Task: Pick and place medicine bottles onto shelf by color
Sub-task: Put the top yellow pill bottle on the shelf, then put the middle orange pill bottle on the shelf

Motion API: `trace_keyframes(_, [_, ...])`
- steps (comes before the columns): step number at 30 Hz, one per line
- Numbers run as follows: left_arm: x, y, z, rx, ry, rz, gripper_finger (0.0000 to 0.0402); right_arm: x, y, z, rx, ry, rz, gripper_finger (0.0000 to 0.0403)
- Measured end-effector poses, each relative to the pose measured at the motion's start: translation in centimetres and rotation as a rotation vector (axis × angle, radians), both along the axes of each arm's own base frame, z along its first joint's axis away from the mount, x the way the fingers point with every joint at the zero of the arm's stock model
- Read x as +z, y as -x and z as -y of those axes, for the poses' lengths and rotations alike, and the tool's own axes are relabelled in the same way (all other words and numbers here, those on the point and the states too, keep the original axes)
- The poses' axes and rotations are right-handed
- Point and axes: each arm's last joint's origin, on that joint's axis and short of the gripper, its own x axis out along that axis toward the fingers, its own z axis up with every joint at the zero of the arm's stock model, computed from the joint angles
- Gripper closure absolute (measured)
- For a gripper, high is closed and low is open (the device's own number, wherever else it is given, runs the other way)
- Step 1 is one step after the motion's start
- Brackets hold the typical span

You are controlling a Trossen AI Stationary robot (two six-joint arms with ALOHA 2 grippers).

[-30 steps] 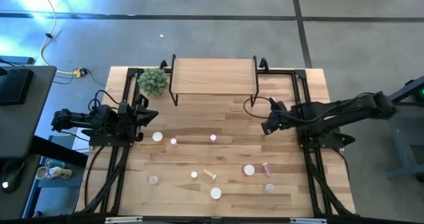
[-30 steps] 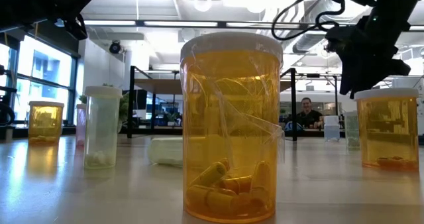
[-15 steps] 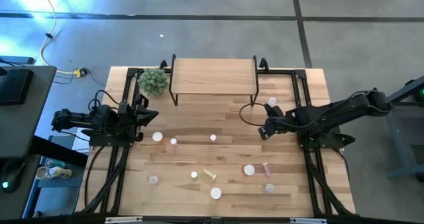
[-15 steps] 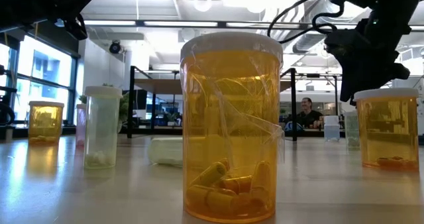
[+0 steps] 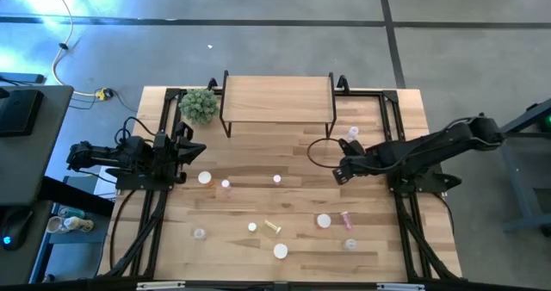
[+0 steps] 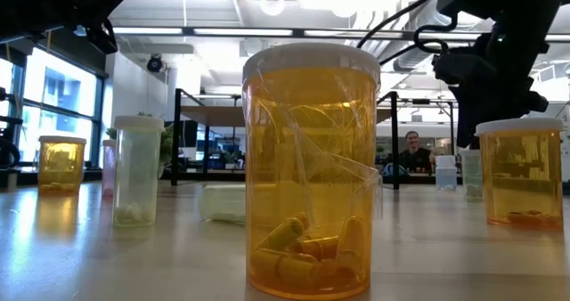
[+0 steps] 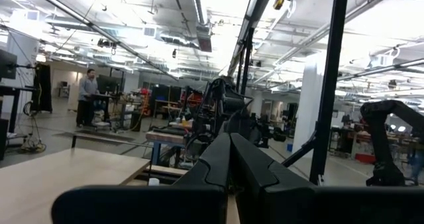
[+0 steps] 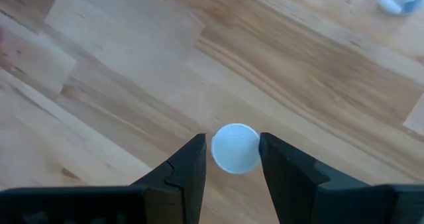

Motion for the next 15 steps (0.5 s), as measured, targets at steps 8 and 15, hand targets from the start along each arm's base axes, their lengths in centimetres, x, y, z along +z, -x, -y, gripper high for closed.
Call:
trace_keyframes(8, [0.00,0.00,0.00,0.000,0.000,0.000,0.0401,-0.25,0.00,-0.05,0.004,-0.013,-0.017,0.0268])
trace_keyframes(15, [0.00,0.00,0.00,-0.001,0.002,0.000,0.0401,-0.20,-0.19,-0.05,0.009,-0.005,0.002,0.0268])
